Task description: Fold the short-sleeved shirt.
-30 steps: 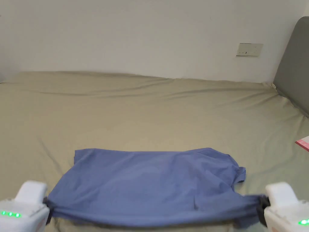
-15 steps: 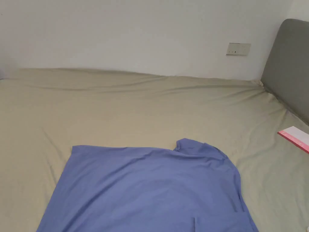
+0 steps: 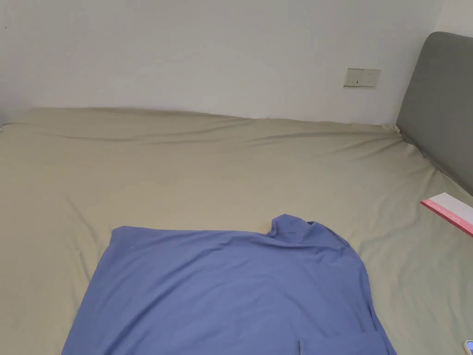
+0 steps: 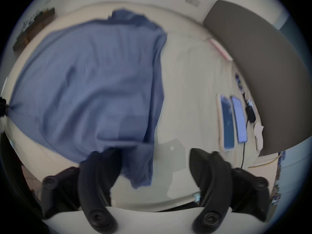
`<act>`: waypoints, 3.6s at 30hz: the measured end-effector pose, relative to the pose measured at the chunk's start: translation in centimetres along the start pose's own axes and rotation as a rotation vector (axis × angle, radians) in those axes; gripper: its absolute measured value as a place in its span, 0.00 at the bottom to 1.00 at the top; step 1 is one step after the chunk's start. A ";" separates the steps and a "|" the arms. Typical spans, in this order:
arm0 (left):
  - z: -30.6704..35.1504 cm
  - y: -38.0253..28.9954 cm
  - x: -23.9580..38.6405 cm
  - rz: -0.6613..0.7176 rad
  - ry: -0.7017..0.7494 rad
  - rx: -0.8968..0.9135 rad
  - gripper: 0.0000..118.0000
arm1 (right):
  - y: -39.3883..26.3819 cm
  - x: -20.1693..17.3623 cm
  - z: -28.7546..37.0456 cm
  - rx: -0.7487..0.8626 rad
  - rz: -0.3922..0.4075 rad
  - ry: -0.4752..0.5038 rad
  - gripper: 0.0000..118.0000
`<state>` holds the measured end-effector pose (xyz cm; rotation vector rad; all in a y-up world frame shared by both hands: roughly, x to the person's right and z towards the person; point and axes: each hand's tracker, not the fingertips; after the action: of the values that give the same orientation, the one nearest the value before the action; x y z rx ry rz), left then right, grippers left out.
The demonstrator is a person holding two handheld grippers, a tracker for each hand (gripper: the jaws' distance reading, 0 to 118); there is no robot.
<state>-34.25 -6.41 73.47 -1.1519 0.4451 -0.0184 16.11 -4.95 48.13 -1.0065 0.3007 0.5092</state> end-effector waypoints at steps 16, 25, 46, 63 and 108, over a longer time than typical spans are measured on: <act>22.2 9.6 5.5 0.186 0.135 1.019 0.56 | 9.8 -6.3 23.1 0.887 -0.055 0.047 0.63; 22.9 9.0 6.8 0.179 0.109 1.015 0.00 | 9.3 -9.4 24.0 0.940 0.010 0.020 0.02; 2.4 -0.9 0.0 0.275 0.006 0.151 0.99 | 6.0 -8.3 19.2 0.754 0.096 -0.024 0.02; 1.7 -1.9 1.2 0.353 -0.079 0.159 0.08 | 4.4 -2.7 14.4 0.503 0.002 -0.096 0.20; -1.1 10.4 -2.3 0.447 -0.107 0.226 0.08 | 11.3 0.2 -2.9 0.259 -0.120 0.067 0.05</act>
<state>-38.95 -2.50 64.65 -0.8085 0.5816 0.3715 10.26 -2.52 38.37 -0.7855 0.3546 0.3188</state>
